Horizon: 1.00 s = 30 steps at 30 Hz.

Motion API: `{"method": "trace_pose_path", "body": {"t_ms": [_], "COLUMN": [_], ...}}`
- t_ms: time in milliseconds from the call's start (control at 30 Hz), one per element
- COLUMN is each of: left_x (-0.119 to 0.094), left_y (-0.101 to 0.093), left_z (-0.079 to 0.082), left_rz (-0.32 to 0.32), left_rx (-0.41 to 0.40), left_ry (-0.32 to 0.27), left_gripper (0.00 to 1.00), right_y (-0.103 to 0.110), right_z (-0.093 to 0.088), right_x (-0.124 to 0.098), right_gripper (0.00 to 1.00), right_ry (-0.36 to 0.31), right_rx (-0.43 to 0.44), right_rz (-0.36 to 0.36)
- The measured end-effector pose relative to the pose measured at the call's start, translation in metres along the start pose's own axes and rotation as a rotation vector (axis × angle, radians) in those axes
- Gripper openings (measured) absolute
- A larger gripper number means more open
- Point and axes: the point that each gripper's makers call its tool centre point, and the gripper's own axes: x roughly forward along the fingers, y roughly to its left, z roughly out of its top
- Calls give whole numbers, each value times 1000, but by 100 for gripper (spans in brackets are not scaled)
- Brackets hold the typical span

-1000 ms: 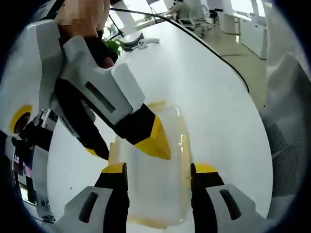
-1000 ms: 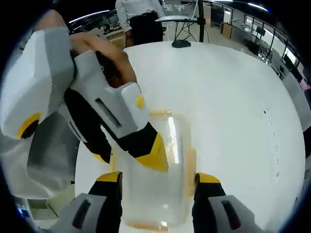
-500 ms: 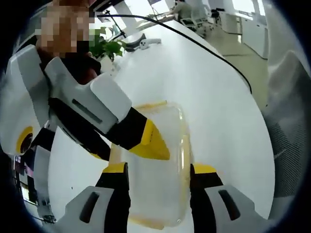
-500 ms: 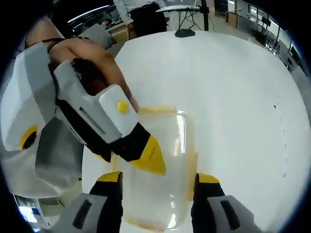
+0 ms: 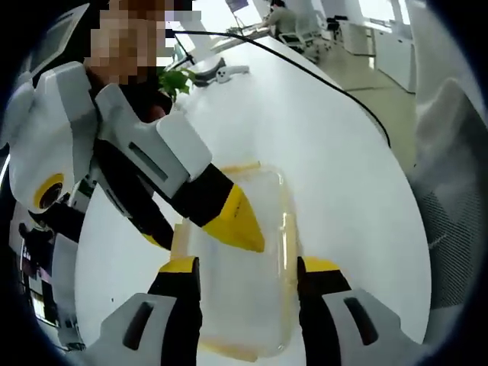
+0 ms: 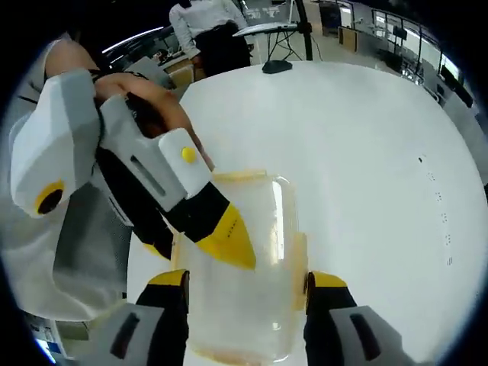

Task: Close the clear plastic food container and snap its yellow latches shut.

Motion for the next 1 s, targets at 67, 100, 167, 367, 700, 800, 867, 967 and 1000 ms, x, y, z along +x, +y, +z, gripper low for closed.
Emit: {"method": "trace_pose_path", "body": {"t_ms": [67,100,167,367,700,800,867,967,1000], "left_x": [0,0,-1,-7,-22,-27,-30,-34,-35], "left_y": [1,2,2,2,10,15,18,25,26], "left_z": [-1,0,0,2,0,-5,-11,-14,-14], "left_rz": [14,16,15,-3,-82,-95,-107,-106,-106], "left_rx": [-7,-14,-22,-26,-137,-162,-173,-196,-207], "left_ry": [3,-5,-13,-30,-98,-100,-87,-90,-95], "left_gripper": [48,48,48,48,59,62,61,62,65], "right_y": [-1,-2,-2,-6,-1,4,7,11,13], "right_z": [-1,0,0,3,15,12,11,7,6], "right_x": [-1,-1,-1,-4,-20,-21,-22,-21,-21], "right_gripper": [61,60,60,63,72,74,77,83,83], "right_ry": [-10,-13,-15,-28,-118,-135,-156,-179,-183], "right_rx": [-1,-3,-6,-42,-31,-39,-43,-37,-38], "right_rz": [-13,-12,-17,-62,-97,-107,-120,-140,-138]}}
